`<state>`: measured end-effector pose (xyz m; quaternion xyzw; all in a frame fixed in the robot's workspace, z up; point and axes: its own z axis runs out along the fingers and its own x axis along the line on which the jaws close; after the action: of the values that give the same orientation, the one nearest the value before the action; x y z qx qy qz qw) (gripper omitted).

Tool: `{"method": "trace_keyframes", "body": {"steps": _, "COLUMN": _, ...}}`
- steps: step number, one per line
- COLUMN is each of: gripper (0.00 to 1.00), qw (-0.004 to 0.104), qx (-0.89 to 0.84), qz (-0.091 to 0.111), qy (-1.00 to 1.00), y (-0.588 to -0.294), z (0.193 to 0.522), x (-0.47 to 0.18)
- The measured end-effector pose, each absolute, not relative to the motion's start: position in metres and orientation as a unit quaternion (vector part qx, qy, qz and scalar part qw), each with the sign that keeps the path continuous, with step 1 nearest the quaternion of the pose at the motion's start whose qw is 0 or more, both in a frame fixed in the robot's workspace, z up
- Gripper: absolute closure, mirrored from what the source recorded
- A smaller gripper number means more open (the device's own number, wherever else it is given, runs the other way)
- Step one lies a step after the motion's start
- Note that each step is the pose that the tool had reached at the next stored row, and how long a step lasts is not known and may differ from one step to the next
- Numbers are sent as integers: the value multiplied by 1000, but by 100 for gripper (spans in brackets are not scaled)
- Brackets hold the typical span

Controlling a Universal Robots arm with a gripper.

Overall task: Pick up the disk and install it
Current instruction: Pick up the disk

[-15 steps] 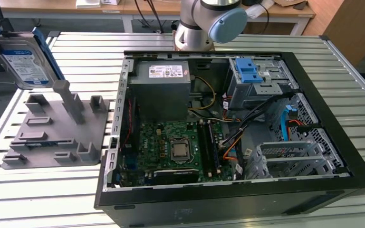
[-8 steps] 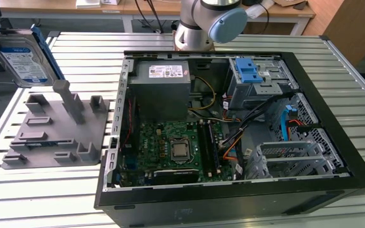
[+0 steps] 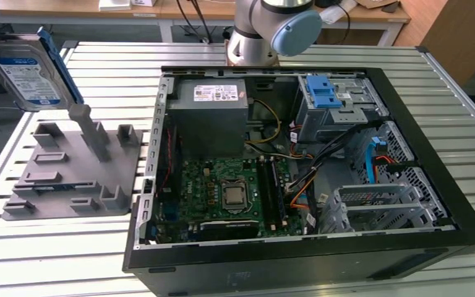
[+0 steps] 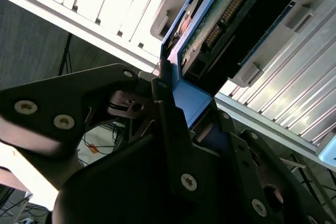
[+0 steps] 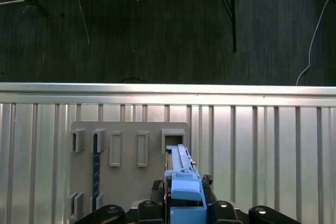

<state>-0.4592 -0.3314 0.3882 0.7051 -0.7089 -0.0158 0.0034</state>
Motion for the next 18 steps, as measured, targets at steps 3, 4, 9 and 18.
{"method": "trace_keyframes", "body": {"steps": 3, "gripper": 64, "qw": 3, "qx": 705, "qz": -16, "qy": -709, "y": -331, "z": 392, "x": -459}}
{"method": "trace_keyframes", "body": {"steps": 4, "gripper": 64, "qw": 3, "qx": 705, "qz": -16, "qy": -709, "y": -331, "z": 393, "x": -459}}
{"method": "trace_keyframes", "body": {"steps": 9, "gripper": 64, "qw": 3, "qx": 705, "qz": -16, "qy": -709, "y": -331, "z": 399, "x": -459}}
{"method": "trace_keyframes", "body": {"steps": 18, "gripper": 64, "qw": 4, "qx": 705, "qz": -16, "qy": -709, "y": -331, "z": 417, "x": -459}}
